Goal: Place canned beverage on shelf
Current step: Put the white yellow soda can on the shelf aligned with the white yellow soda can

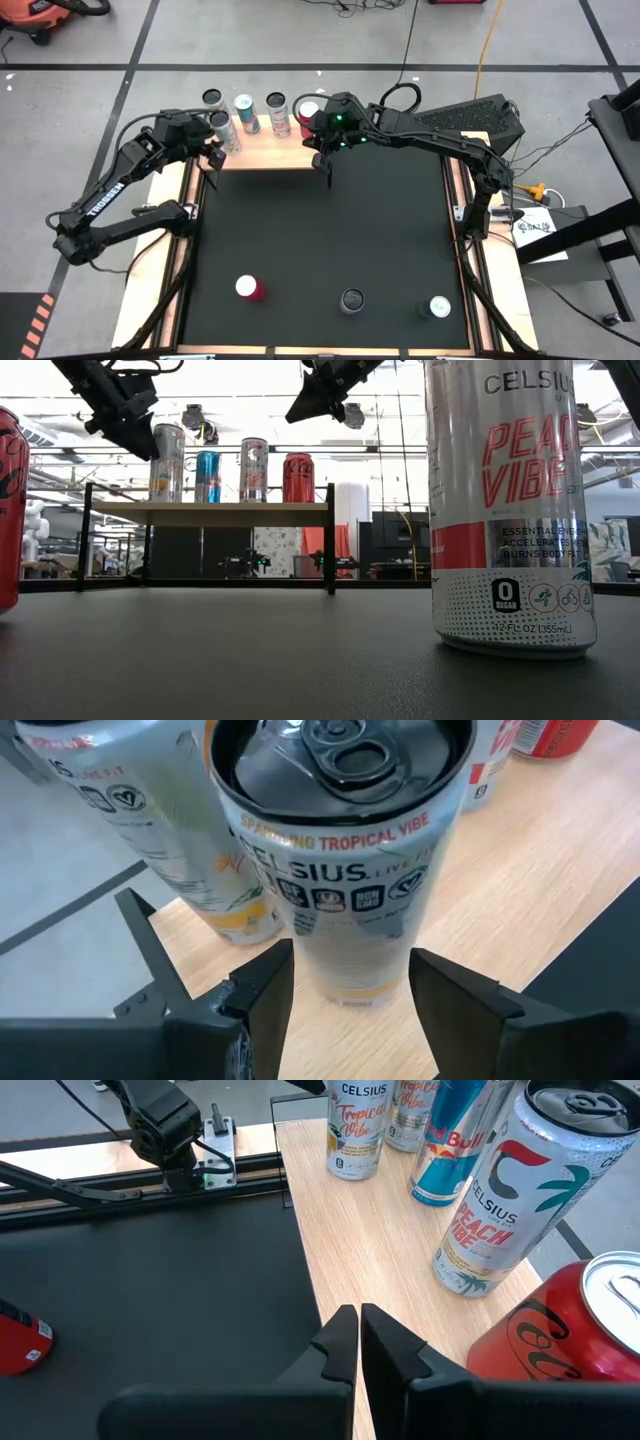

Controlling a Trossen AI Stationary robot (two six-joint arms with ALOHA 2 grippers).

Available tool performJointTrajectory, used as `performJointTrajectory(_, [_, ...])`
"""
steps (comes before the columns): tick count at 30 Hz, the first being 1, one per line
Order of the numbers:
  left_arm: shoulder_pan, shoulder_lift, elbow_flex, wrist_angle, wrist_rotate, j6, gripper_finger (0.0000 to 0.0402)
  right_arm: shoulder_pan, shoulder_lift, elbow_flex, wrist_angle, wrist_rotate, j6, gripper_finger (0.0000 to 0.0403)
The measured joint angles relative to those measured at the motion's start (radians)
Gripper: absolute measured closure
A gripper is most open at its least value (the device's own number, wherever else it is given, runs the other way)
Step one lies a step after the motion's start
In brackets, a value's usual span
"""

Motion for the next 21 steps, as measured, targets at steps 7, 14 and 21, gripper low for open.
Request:
performJointTrajectory(7, [-0.003, -0.099, 0.0, -0.006, 0.001, -0.063, 0.0201, 0.0, 0.0, 0.0, 0.0, 0.0, 0.0, 0.0403])
performJointTrajectory(14, [-0.055, -0.197, 0.0, -0.012, 0.087, -0.135, 0.0201, 0.0, 0.0, 0.0, 0.0, 0.0, 0.0, 0.0403])
performJointTrajectory(21, [-0.126, -0.247, 0.0, -0.009, 0.142, -0.196, 0.0201, 0.0, 0.0, 0.0, 0.007, 0.0, 0.0, 0.0403])
